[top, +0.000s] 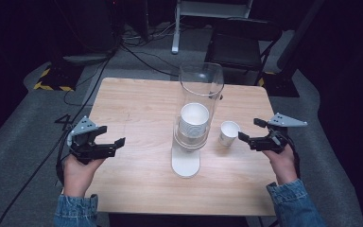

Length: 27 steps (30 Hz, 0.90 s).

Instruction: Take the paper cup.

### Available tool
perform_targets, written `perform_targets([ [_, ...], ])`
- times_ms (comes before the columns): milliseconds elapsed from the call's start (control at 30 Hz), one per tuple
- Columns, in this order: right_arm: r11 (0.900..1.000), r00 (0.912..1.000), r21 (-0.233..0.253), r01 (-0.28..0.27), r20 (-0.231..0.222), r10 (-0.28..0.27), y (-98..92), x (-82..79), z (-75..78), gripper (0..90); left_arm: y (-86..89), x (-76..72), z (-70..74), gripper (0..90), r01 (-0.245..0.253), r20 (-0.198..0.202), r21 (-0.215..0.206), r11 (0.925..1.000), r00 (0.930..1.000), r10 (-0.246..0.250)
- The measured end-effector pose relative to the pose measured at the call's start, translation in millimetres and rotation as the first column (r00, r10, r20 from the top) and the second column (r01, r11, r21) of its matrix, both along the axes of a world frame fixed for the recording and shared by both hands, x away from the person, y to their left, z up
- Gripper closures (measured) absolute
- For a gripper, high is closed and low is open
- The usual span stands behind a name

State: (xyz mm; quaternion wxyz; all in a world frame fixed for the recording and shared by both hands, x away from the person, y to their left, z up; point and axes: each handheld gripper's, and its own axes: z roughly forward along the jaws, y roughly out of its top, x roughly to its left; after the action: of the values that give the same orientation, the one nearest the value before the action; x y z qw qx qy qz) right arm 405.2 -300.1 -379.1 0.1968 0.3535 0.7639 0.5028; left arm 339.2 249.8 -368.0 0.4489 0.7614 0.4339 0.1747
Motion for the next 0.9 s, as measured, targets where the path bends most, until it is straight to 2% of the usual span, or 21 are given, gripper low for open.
perform_targets([
  [167,1.000,1.0000,0.007,-0.007,-0.006,0.007,-5.6,-12.8,15.6,8.2,-5.1,3.0,-2.8,17.6,0.017,-0.013,0.013,0.9998,0.9998,-0.017],
  [267,0.999,0.9993,-0.023,-0.027,-0.025,0.026,-6.8,-18.3,22.7,9.1,-6.5,3.2,-3.2,17.6,0.025,-0.016,0.017,0.9996,0.9996,-0.024],
  [367,0.997,0.9994,-0.065,-0.028,-0.024,0.027,-6.6,-24.4,26.9,9.5,-7.1,3.0,-3.4,17.6,0.028,-0.017,0.016,0.9995,0.9995,-0.028],
  [433,0.996,0.9984,-0.089,-0.023,-0.053,0.018,-6.0,-27.3,27.0,9.5,-7.2,2.9,-3.3,17.6,0.030,-0.019,0.019,0.9994,0.9994,-0.030],
  [567,0.994,0.9966,-0.107,-0.031,-0.079,0.022,-4.2,-35.0,24.6,9.6,-6.9,3.0,-3.6,17.6,0.030,-0.018,0.018,0.9994,0.9994,-0.029],
  [700,0.990,0.9956,-0.129,-0.048,-0.086,0.037,-3.0,-43.5,19.3,9.6,-5.7,3.1,-4.5,17.6,0.023,-0.022,0.012,0.9997,0.9995,-0.023],
  [833,0.990,0.9970,-0.136,-0.041,-0.070,0.032,-6.4,-49.2,14.8,9.5,-5.9,3.3,-4.8,17.4,0.023,-0.019,0.013,0.9996,0.9995,-0.023],
  [900,0.990,0.9974,-0.137,-0.034,-0.068,0.025,-9.4,-48.7,12.1,9.6,-6.9,3.2,-5.1,17.0,0.014,-0.013,0.027,0.9995,0.9998,-0.013],
])
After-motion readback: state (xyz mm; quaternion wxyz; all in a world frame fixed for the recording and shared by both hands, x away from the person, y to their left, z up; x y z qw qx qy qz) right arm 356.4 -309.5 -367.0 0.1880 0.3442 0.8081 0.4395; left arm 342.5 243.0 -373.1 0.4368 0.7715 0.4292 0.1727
